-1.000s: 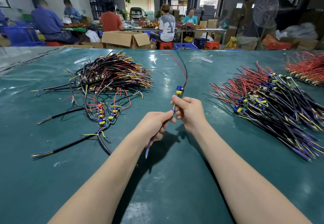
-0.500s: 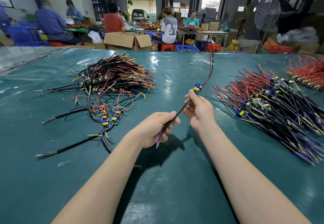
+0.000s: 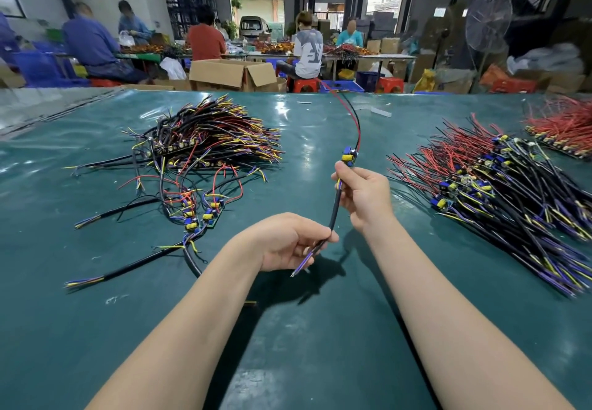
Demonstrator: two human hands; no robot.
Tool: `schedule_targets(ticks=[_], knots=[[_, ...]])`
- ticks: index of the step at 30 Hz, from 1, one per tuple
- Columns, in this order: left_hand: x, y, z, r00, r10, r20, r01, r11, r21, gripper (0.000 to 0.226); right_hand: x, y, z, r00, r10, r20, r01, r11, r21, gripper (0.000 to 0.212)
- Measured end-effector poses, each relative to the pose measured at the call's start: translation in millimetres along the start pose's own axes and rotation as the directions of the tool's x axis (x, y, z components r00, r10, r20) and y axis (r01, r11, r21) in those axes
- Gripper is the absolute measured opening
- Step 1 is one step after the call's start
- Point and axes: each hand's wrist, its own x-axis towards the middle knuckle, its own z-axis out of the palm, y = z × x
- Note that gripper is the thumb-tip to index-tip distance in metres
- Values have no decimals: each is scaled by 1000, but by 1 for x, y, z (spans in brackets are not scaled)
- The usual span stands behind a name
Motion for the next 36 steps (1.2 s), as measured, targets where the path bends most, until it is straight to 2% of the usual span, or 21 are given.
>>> schedule_targets(ticks=[4,9,15,18,20,23,25,28,33,36], knots=[[1,-1,0,999,43,20,-42,999,-24,29,5,-2,-7,996,17,-83,-10,997,75,29],[-1,-1,-6,997,40,62,-34,994,-105,30,7,-1,-15,989,33,-145,-18,994,105,29],[0,0,-1,999,16,32,-17,999,30,25,10,-3,-8,996,-36,-87,42,997,71,30],[2,-2,4,999,49,-22,-48,998,32,25,12,0,-9,993,-32,-116,41,996,80,30],[2,-3,5,997,70,-46,-70,998,1,26,15,0,-13,984,-2,-176,24,992,126,29],[0,-3,2,999,49,19,-49,999,-1,25,19,-2,-24,956,103,-275,-31,966,256,27],[-1,-2,0,999,40,8,-40,999,18,24,20,0,-29,940,143,-309,-43,950,308,27],[-1,-2,0,998,61,-21,-61,998,6,23,21,1,-30,941,139,-309,-34,947,320,27],[-2,0,3,996,77,38,-74,995,-71,26,20,1,-29,946,121,-302,-20,948,317,27],[0,-1,3,996,84,16,-83,995,-46,27,18,1,-29,952,108,-287,-16,952,305,27]])
